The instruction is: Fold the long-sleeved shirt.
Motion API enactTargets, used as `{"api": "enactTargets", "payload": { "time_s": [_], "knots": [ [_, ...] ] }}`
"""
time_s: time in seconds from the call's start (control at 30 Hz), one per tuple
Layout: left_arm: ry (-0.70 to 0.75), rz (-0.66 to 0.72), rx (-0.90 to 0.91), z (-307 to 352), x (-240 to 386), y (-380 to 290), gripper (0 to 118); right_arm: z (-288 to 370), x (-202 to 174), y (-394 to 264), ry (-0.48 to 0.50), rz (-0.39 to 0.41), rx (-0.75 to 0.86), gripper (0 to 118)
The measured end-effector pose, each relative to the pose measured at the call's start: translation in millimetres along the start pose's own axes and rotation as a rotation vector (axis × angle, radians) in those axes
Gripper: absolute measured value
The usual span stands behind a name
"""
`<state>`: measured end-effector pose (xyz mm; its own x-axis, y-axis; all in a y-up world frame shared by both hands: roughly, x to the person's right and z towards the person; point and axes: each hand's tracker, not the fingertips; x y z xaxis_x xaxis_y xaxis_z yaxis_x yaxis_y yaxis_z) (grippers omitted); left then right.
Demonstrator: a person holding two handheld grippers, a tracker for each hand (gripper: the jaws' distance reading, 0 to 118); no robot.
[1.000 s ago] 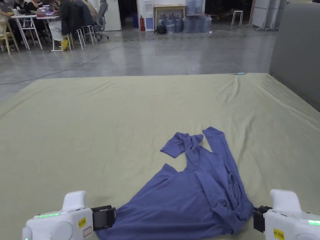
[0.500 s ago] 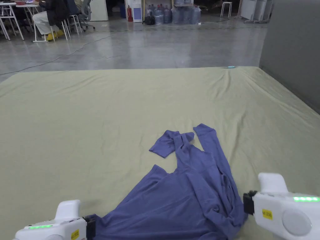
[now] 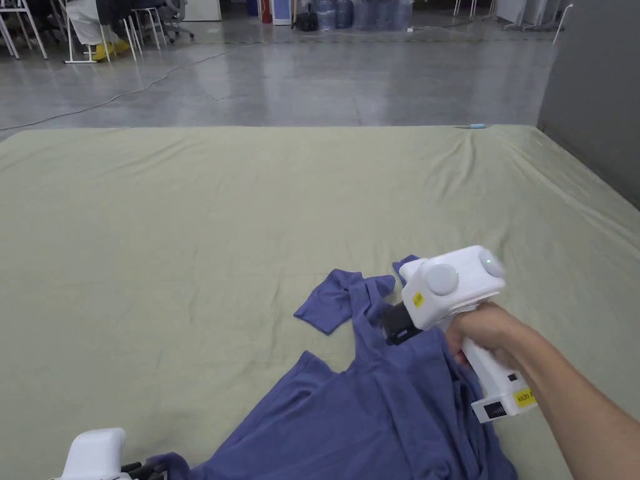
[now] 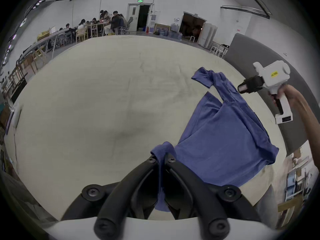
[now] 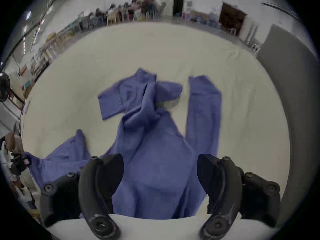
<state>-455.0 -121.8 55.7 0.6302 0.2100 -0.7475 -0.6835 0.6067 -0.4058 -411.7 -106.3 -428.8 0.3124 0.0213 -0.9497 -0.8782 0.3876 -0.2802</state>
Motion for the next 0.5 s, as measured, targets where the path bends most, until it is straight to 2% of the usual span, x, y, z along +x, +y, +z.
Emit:
{"api": "enactTargets", "payload": {
  "time_s": [0.03, 0.1, 0.13, 0.17, 0.2, 0.23, 0.27, 0.3, 0.33, 0.4, 0.5],
  "knots": [
    [-0.002, 0.008, -0.002, -2, 0, 2, 0, -12, -1, 1, 0.018, 0.007, -0.039, 89],
    [-0.005, 0.017, -0.008, -6, 0, 5, 0, -46, -2, 0, -0.010, 0.038, -0.111, 86],
    [-0.005, 0.019, -0.009, -8, 1, 6, 0, -56, -3, -3, -0.042, 0.061, -0.130, 75],
    [-0.005, 0.018, -0.008, -9, 1, 8, 0, -54, -5, -4, -0.029, 0.058, -0.076, 75],
    [-0.002, 0.015, -0.007, -9, 2, 9, 0, -50, -4, -2, -0.032, 0.054, -0.088, 73],
    [0.002, 0.011, -0.002, -9, 3, 11, 0, -33, -5, -7, -0.026, 0.055, -0.083, 60],
    [0.006, 0.008, 0.002, -9, 4, 12, 0, -27, -5, -8, 0.056, 0.064, -0.052, 27],
    [0.012, 0.006, 0.006, -9, 5, 13, 0, -24, -5, -10, 0.095, 0.035, -0.029, 0],
    [0.020, 0.003, 0.010, -10, 6, 16, 0, -21, -7, -12, 0.015, 0.027, -0.026, 0],
    [0.020, -0.015, 0.009, -12, 9, 23, 0, -18, -15, -15, 0.022, 0.048, -0.018, 0],
    [0.017, -0.002, 0.094, -1, 10, 49, 0, 7, -9, -11, 0.014, 0.030, 0.039, 0]
  ]
}}
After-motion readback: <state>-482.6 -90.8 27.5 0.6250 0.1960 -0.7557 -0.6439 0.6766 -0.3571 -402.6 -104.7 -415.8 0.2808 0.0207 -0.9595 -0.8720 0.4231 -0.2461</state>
